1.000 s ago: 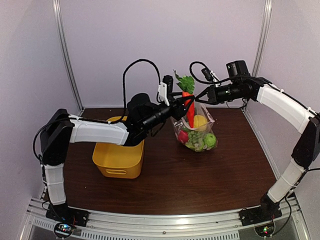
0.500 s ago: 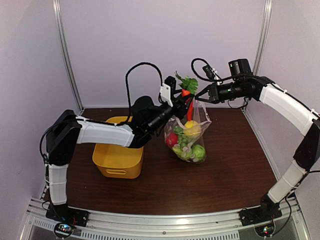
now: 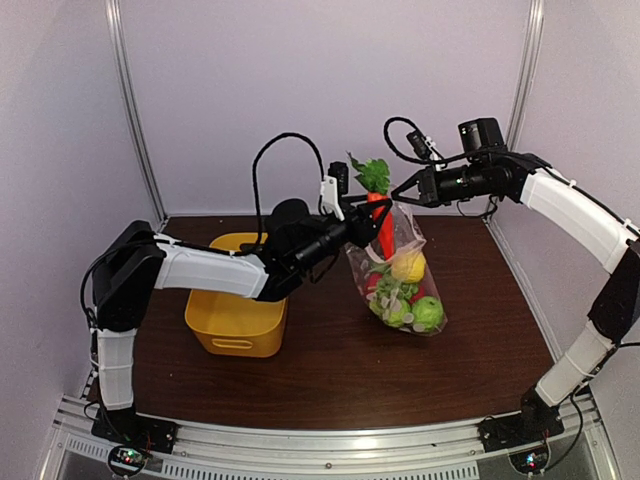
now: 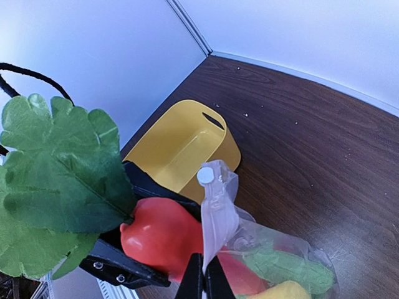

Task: Place the food in the zip-top bag and seal the zipper
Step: Place the fake vegetable in the zipper food storage bag.

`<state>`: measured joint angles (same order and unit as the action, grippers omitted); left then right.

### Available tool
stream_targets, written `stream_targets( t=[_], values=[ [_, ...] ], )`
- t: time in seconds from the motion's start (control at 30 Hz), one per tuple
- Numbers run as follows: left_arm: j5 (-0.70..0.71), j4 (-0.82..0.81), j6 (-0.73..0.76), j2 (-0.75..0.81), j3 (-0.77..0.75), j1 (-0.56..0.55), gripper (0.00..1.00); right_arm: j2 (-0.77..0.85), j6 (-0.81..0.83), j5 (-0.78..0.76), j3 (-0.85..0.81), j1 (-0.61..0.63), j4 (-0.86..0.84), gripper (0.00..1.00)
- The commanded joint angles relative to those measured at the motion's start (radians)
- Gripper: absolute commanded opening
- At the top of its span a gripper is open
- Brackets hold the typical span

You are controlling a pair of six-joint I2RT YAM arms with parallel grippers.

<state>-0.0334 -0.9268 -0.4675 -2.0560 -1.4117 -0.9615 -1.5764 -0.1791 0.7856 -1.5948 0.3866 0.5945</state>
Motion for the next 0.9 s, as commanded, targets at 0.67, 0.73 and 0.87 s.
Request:
stream_targets(
  t=[0.67, 0.73, 0.87],
  values=[
    [0.007, 0.215, -0.283, -0.115, -0.102, -0.034, 0.33, 0.037, -0.019, 0.02, -0.019, -0.004, -0.089, 0.0],
    [0.003, 0.223, -0.279, -0.098, -0.085, -0.034, 0.48, 0.039, -0.019, 0.02, -0.014, -0.006, -0.092, 0.0],
    [0.001, 0.238, -0.232, -0.037, -0.078, -0.034, 0.97, 0.03, -0.021, 0.02, 0.001, -0.014, -0.102, 0.0]
  ],
)
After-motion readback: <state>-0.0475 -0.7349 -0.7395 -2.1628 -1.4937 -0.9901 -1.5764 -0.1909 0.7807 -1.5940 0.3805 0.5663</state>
